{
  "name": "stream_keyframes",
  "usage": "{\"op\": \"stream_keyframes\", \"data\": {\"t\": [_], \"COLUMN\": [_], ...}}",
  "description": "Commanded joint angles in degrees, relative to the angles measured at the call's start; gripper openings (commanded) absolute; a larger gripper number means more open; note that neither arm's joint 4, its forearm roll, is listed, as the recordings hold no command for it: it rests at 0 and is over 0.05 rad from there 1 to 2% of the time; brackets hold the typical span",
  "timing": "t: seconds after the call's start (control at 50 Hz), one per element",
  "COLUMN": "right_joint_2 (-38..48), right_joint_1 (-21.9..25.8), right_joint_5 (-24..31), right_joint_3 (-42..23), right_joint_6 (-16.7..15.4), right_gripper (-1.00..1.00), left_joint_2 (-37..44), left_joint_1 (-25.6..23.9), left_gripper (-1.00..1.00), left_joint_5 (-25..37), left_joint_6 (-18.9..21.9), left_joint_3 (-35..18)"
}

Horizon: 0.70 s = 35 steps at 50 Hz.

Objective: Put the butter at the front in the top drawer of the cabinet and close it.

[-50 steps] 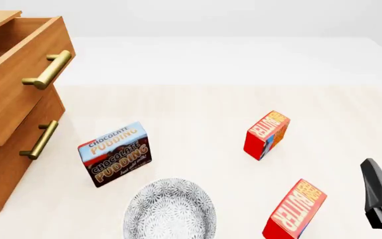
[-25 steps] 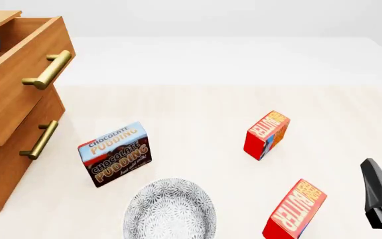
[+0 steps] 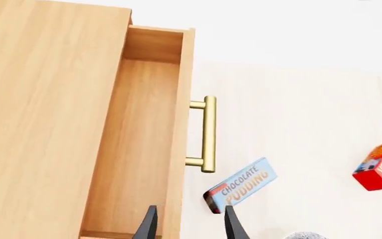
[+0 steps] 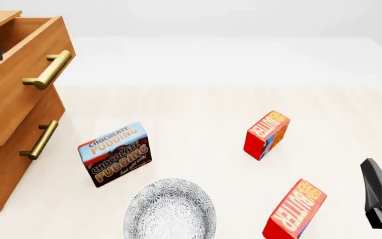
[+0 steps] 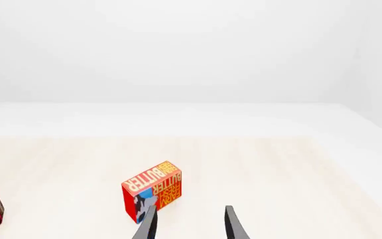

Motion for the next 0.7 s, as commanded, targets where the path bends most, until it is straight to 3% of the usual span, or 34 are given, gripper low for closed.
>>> {"op": "stream_keyframes", "data": {"t": [0.02, 0.7], "right_joint_2": [0.07, 0.07], "right_joint_1": [-0.02, -0.01], "right_joint_5": [-0.18, -0.19], "right_joint_3": [0.09, 0.09], "right_joint_6": [0.02, 0.01], "right_gripper": [1.00, 1.00], "left_joint_2": [0.11, 5.71], "left_joint_1": [0.77, 0.97], "left_gripper": [1.00, 1.00], "left_joint_5": [-1.10, -4.97], "left_joint_6": [-0.53, -1.72], "left_joint_3": [1.46, 3.01]}}
